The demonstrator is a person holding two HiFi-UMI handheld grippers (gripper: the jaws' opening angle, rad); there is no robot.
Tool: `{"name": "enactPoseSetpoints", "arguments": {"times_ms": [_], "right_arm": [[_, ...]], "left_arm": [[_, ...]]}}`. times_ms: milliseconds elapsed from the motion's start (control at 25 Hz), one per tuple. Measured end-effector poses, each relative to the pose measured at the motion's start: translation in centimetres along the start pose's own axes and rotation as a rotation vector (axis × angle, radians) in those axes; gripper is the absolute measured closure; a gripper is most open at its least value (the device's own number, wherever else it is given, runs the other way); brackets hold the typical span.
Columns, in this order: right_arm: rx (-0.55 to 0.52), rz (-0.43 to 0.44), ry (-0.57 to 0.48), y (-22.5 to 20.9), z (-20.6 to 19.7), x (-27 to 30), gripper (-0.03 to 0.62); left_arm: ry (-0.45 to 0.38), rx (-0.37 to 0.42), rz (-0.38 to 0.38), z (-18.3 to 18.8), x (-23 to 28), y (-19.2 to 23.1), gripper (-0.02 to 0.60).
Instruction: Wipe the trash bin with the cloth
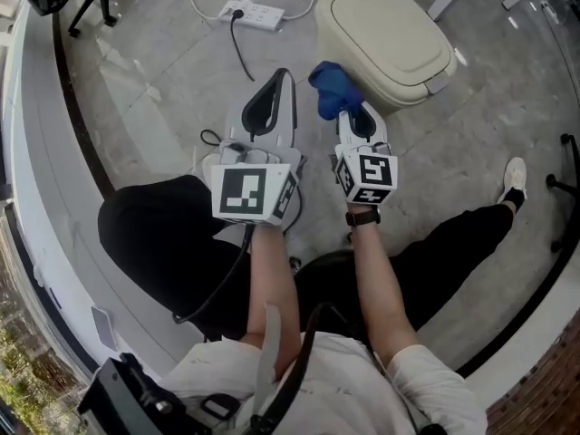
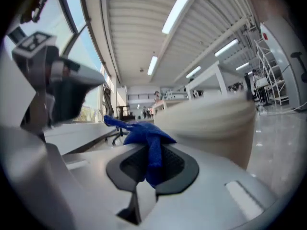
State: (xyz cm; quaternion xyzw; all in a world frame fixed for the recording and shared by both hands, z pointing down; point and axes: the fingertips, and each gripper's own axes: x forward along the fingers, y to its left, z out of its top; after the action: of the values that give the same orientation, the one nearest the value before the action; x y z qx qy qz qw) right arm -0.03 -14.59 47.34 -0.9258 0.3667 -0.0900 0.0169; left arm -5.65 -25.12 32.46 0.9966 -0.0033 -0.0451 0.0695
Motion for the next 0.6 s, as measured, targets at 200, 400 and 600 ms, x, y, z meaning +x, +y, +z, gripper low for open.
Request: {"name": "enactPoseSetpoints", "arguments": {"times_ms": [200, 400, 600], "right_arm": [[0.002, -0.013, -0.279, -0.5, 11.5, -4.7, 0.556], [-0.018, -0.063, -0.148, -2.8, 6.2, -4.3, 0.556], [0.175, -0.081, 0.085, -5.1, -6.1, -2.0, 0.556]], "left_arm": [[-0.026, -0.005, -0.029, 1.0, 0.0, -2.3, 0.581], [0.003, -0.022, -0.04, -0.7, 0.1, -4.0, 0.581], [0.039, -0.066, 0.009, -2.3, 0.5, -2.8, 0.581]]}}
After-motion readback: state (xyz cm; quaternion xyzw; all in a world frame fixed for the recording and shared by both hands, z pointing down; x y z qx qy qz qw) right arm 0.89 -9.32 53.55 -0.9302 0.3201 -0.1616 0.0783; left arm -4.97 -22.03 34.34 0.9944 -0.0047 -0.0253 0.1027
